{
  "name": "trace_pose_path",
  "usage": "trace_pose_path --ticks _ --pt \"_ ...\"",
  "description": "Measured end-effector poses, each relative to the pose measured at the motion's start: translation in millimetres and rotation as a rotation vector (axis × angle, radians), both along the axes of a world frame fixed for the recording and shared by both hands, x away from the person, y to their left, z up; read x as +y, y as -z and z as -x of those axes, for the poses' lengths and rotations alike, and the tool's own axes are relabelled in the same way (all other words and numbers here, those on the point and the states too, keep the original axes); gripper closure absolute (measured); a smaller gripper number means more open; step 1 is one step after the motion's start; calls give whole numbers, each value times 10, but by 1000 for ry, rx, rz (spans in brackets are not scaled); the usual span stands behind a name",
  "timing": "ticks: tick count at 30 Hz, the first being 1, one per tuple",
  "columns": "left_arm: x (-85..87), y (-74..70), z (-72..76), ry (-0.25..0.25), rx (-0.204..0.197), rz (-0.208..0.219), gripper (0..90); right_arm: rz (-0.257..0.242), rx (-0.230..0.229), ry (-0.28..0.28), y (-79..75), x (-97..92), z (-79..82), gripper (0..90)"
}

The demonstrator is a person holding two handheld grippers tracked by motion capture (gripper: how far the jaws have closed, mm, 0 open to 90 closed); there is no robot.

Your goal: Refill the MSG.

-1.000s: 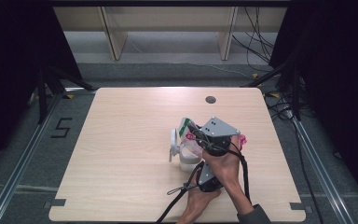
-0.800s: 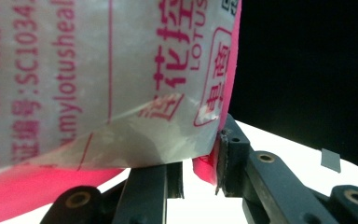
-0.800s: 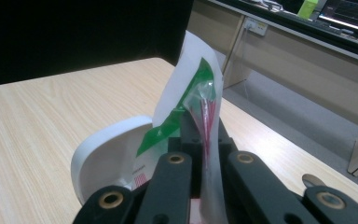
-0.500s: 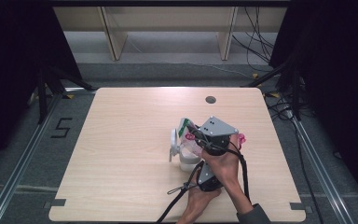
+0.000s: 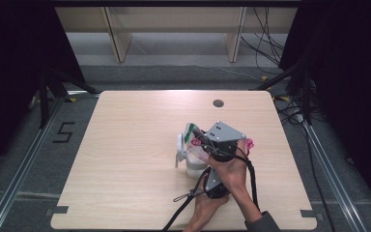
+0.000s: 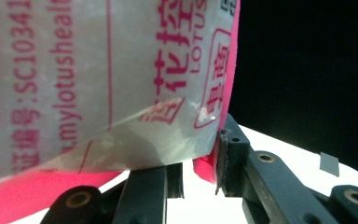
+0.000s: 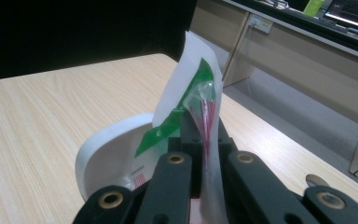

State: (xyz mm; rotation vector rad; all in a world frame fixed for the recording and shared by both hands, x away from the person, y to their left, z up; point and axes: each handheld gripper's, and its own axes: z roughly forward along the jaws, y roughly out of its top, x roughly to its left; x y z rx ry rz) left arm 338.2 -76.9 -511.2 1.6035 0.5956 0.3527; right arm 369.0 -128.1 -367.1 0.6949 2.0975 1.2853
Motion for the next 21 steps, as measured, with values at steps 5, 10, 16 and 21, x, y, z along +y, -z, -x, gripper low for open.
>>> trace_pose_path --ticks 5,10,16,21 --pt "-8 4 1 0 -2 -1 750 2 -28 5 6 -12 -30 898" --pt "-4 2 1 1 -3 3 751 17 -22 -15 6 -2 -32 898" --pt "-3 12 -3 -1 0 12 751 12 -20 -16 5 5 -33 898" --pt "4 8 -1 -2 2 6 752 10 -10 -29 12 6 -38 897"
